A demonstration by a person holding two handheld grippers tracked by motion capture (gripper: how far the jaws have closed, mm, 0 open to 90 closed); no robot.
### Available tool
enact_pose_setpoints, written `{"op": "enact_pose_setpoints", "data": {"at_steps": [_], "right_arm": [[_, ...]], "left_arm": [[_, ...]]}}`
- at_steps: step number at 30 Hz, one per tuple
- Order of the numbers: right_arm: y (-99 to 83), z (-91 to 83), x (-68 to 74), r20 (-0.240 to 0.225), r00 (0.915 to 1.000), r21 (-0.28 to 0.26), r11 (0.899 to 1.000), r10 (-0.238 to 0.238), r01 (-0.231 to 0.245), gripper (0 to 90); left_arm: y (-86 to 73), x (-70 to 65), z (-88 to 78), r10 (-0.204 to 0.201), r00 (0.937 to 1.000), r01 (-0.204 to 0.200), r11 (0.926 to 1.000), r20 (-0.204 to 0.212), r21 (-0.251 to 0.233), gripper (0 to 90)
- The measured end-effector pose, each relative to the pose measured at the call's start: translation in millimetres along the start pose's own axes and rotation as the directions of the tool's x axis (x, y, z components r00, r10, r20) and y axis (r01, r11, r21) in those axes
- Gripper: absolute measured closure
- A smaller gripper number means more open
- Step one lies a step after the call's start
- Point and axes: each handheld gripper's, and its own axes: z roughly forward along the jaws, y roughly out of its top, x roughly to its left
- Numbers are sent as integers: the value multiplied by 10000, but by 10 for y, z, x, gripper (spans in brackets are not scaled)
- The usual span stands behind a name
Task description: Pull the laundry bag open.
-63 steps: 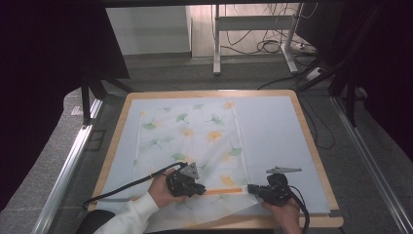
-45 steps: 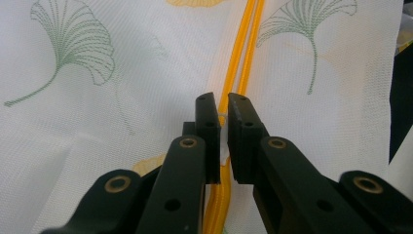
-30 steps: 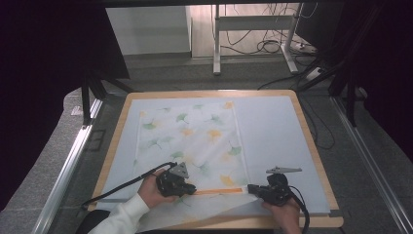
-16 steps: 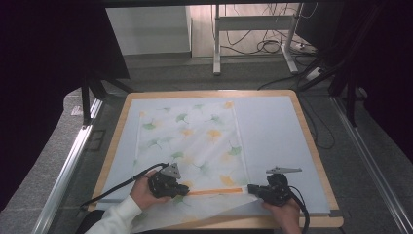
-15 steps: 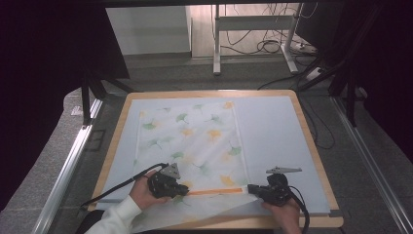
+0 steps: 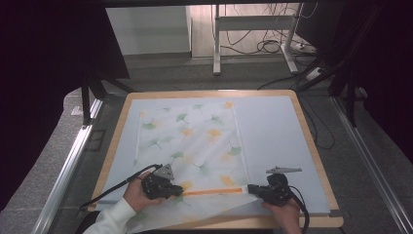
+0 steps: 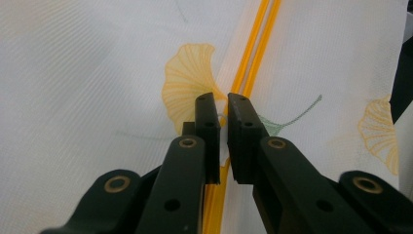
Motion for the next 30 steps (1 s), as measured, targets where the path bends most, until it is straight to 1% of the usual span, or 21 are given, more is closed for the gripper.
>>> {"op": "enact_pose_setpoints", "data": {"at_steps": [18,30], "right_arm": [[-1,-5,-8,-31,10000,19,10000,-30,30,895],[-13,-10,-7,-20,10000,-42,10000,-30,30,895]], "left_arm": [[-147,21,-99,-306,9993,304,9995,-196,-95,850],[-250,50,-174,-556,9982,552,9983,-243,-169,850]]}}
